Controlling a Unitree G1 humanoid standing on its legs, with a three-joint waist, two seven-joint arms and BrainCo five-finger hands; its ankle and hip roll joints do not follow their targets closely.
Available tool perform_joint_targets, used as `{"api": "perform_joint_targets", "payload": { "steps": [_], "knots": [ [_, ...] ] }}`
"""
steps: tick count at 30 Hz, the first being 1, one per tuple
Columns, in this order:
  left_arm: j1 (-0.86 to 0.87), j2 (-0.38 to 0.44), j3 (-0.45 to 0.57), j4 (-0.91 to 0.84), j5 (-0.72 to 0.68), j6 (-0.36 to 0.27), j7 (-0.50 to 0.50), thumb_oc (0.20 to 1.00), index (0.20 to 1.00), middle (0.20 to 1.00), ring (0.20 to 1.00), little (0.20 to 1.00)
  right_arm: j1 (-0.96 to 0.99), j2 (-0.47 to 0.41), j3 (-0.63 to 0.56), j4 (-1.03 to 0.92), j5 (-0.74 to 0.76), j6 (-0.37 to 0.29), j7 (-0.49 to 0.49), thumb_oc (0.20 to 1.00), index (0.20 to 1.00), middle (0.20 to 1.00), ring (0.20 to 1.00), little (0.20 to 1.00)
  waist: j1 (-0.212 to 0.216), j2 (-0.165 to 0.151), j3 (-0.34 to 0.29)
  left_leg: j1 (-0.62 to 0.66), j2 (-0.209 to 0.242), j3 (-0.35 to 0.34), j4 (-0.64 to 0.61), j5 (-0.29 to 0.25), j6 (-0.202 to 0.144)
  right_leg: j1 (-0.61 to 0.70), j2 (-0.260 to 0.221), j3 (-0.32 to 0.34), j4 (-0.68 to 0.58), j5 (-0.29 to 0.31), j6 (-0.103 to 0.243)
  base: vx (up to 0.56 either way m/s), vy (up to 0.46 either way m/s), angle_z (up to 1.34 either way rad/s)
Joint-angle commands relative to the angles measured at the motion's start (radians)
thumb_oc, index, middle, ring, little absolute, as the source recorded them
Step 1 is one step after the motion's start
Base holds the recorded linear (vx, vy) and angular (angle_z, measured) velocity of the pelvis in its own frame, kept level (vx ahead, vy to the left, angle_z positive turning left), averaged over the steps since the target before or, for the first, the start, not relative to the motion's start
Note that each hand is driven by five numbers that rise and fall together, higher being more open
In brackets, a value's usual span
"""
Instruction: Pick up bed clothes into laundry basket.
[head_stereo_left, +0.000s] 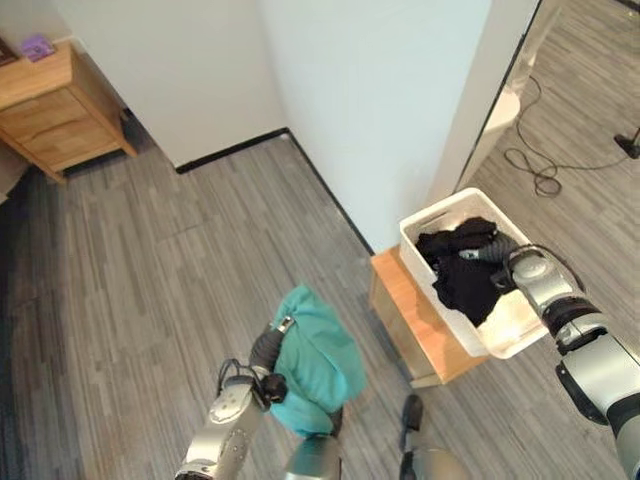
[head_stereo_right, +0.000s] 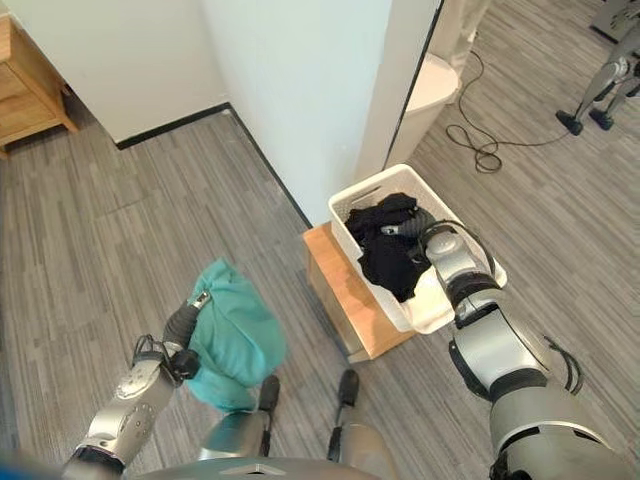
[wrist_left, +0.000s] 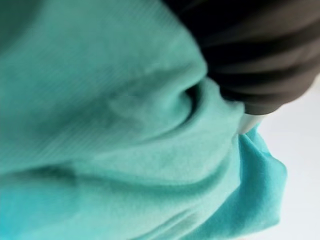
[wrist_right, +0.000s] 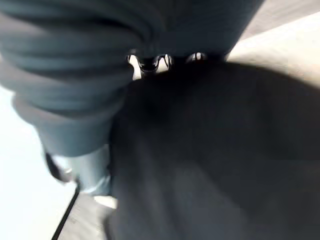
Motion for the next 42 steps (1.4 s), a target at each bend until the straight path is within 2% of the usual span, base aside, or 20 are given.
{"api": "perform_joint_targets", "payload": {
  "steps": [1,3,7,8,10,20,21,23,25,26,29,31,34,35,37,38,39,42],
  "knots": [
    [-0.032,0.030,0.020,-0.097,0.017,-0.070,0.007,0.200,0.200,0.200,0.200,0.200,-0.154,-0.120,0.067,-0.180,-0.008,-0.059,0.000,1.000,1.000,1.000,1.000,1.000,-0.028,-0.026,-0.019,-0.010,0.000,0.042,0.004,0.006,0.002,0.086,-0.025,-0.013,0.016,-0.121,0.061,0.02,0.019,-0.17],
    [-0.050,0.041,0.026,-0.099,0.025,-0.075,0.009,0.200,0.200,0.200,0.200,0.200,-0.118,-0.170,0.045,-0.298,0.016,-0.075,-0.005,1.000,1.000,1.000,1.000,1.000,-0.049,-0.025,-0.031,0.004,0.001,0.052,0.004,-0.001,0.003,0.096,-0.024,-0.007,0.016,-0.125,0.062,0.02,0.019,-0.14],
    [-0.051,0.042,0.024,-0.099,0.025,-0.075,0.009,0.200,0.200,0.200,0.200,0.200,-0.114,-0.172,0.042,-0.302,0.015,-0.073,-0.005,1.000,1.000,1.000,1.000,1.000,-0.047,-0.025,-0.031,0.005,0.001,0.053,0.004,-0.002,0.003,0.097,-0.024,-0.006,0.016,-0.125,0.062,0.01,0.003,-0.09],
    [-0.085,0.059,0.031,-0.103,0.028,-0.081,0.013,0.200,0.200,0.200,0.200,0.200,-0.042,-0.236,-0.002,-0.431,0.039,-0.091,-0.002,1.000,1.000,1.000,1.000,1.000,-0.069,-0.016,-0.046,0.027,0.001,0.062,0.004,-0.013,0.003,0.115,-0.027,-0.006,0.016,-0.133,0.062,0.05,-0.001,-0.06],
    [-0.135,0.087,0.026,-0.107,0.040,-0.088,0.009,0.200,0.200,0.200,0.200,0.200,0.049,-0.293,-0.068,-0.559,0.067,-0.100,0.010,1.000,1.000,1.000,1.000,1.000,-0.088,-0.006,-0.068,0.040,0.001,0.071,0.004,-0.019,0.003,0.125,-0.029,-0.003,0.016,-0.137,0.064,0.05,-0.009,0.04],
    [-0.226,0.141,0.019,-0.125,0.052,-0.085,-0.002,0.200,0.200,0.200,0.200,0.200,0.216,-0.327,-0.176,-0.746,0.111,-0.104,0.046,1.000,1.000,1.000,1.000,1.000,-0.119,0.018,-0.100,0.066,-0.001,0.084,0.004,-0.029,0.002,0.147,-0.032,0.004,0.016,-0.146,0.066,0.02,-0.014,-0.08],
    [-0.263,0.153,0.022,-0.128,0.046,-0.087,0.001,0.200,0.200,0.200,0.200,0.200,0.291,-0.309,-0.233,-0.814,0.142,-0.114,0.055,1.000,1.000,1.000,1.000,1.000,-0.128,0.023,-0.106,0.069,-0.002,0.085,0.004,-0.031,0.002,0.152,-0.032,0.005,0.016,-0.150,0.068,0.00,0.000,0.00],
    [-0.287,0.158,0.017,-0.126,0.042,-0.088,0.001,0.200,0.200,0.200,0.200,0.200,0.332,-0.296,-0.264,-0.850,0.155,-0.118,0.058,1.000,1.000,1.000,1.000,1.000,-0.132,0.025,-0.109,0.072,-0.002,0.085,0.004,-0.033,0.002,0.154,-0.032,0.004,0.016,-0.152,0.068,0.01,-0.002,0.02],
    [-0.342,0.171,0.017,-0.129,0.040,-0.091,0.008,0.200,0.200,0.200,0.200,0.200,0.440,-0.250,-0.337,-0.926,0.185,-0.128,0.064,1.000,1.000,1.000,1.000,1.000,-0.145,0.034,-0.114,0.077,-0.003,0.085,0.004,-0.036,0.003,0.160,-0.032,0.003,0.016,-0.157,0.067,0.02,-0.006,0.00],
    [-0.405,0.182,0.004,-0.131,0.033,-0.093,0.011,0.200,0.200,0.200,0.200,0.200,0.529,-0.194,-0.390,-0.975,0.212,-0.136,0.067,1.000,1.000,1.000,1.000,1.000,-0.157,0.038,-0.119,0.080,-0.002,0.084,0.004,-0.038,0.004,0.165,-0.032,0.000,0.016,-0.161,0.066,0.04,-0.023,0.01],
    [-0.512,0.206,-0.014,-0.105,0.041,-0.101,0.033,0.200,0.200,0.200,0.200,0.200,0.670,-0.088,-0.430,-1.076,0.233,-0.137,0.089,1.000,1.000,1.000,1.000,1.000,-0.175,0.042,-0.123,0.086,-0.001,0.086,0.004,-0.040,0.003,0.169,-0.029,0.001,0.016,-0.166,0.067,0.01,-0.009,0.00],
    [-0.513,0.206,-0.016,-0.104,0.041,-0.101,0.033,0.200,0.200,0.200,0.200,0.200,0.671,-0.088,-0.431,-1.077,0.233,-0.137,0.089,1.000,1.000,1.000,1.000,1.000,-0.174,0.042,-0.123,0.086,-0.001,0.087,0.004,-0.040,0.003,0.169,-0.029,0.002,0.016,-0.166,0.067,0.00,0.000,-0.05],
    [-0.513,0.206,-0.016,-0.104,0.041,-0.101,0.033,0.200,0.200,0.200,0.200,0.200,0.671,-0.088,-0.431,-1.077,0.233,-0.137,0.089,1.000,1.000,1.000,1.000,1.000,-0.174,0.042,-0.123,0.086,-0.001,0.087,0.004,-0.040,0.003,0.169,-0.029,0.002,0.016,-0.166,0.067,0.01,-0.005,-0.06],
    [-0.831,0.233,-0.161,0.071,0.000,-0.110,0.060,0.200,0.200,0.200,0.200,0.200,0.818,0.028,-0.334,-1.143,0.386,-0.128,0.181,1.000,1.000,1.000,1.000,1.000,-0.221,0.051,-0.128,0.090,0.003,0.093,0.004,-0.040,-0.004,0.171,-0.027,0.003,0.016,-0.171,0.074,0.04,-0.022,0.11],
    [-0.929,0.219,-0.212,0.154,-0.032,-0.114,0.066,0.200,0.200,0.200,0.200,0.200,0.864,0.062,-0.277,-1.166,0.449,-0.115,0.222,1.000,1.000,1.000,1.000,1.000,-0.234,0.051,-0.129,0.083,0.003,0.099,0.004,-0.034,-0.007,0.161,-0.026,0.005,0.016,-0.166,0.077,0.01,-0.016,0.43],
    [-0.929,0.219,-0.212,0.154,-0.032,-0.114,0.066,0.200,0.200,0.200,0.200,0.200,0.864,0.062,-0.277,-1.167,0.449,-0.115,0.222,1.000,1.000,1.000,1.000,1.000,-0.234,0.051,-0.129,0.083,0.003,0.099,0.004,-0.034,-0.007,0.161,-0.026,0.005,0.016,-0.166,0.077,0.00,0.000,0.00],
    [-1.012,0.211,-0.253,0.241,-0.039,-0.107,0.066,0.200,0.200,0.200,0.200,0.200,0.897,0.065,-0.224,-1.193,0.467,-0.096,0.263,1.000,1.000,1.000,1.000,1.000,-0.250,0.050,-0.124,0.080,0.004,0.108,0.004,-0.032,-0.009,0.152,-0.025,0.013,0.016,-0.161,0.081,-0.02,-0.010,-0.42],
    [-1.116,0.209,-0.300,0.341,-0.008,-0.106,0.064,0.200,0.200,0.200,0.200,0.200,0.930,0.049,-0.177,-1.213,0.458,-0.086,0.296,1.000,1.000,1.000,1.000,1.000,-0.269,0.050,-0.117,0.073,0.004,0.128,0.004,-0.030,-0.012,0.134,-0.025,0.026,0.016,-0.149,0.087,-0.03,0.005,-0.20]
  ]
}}
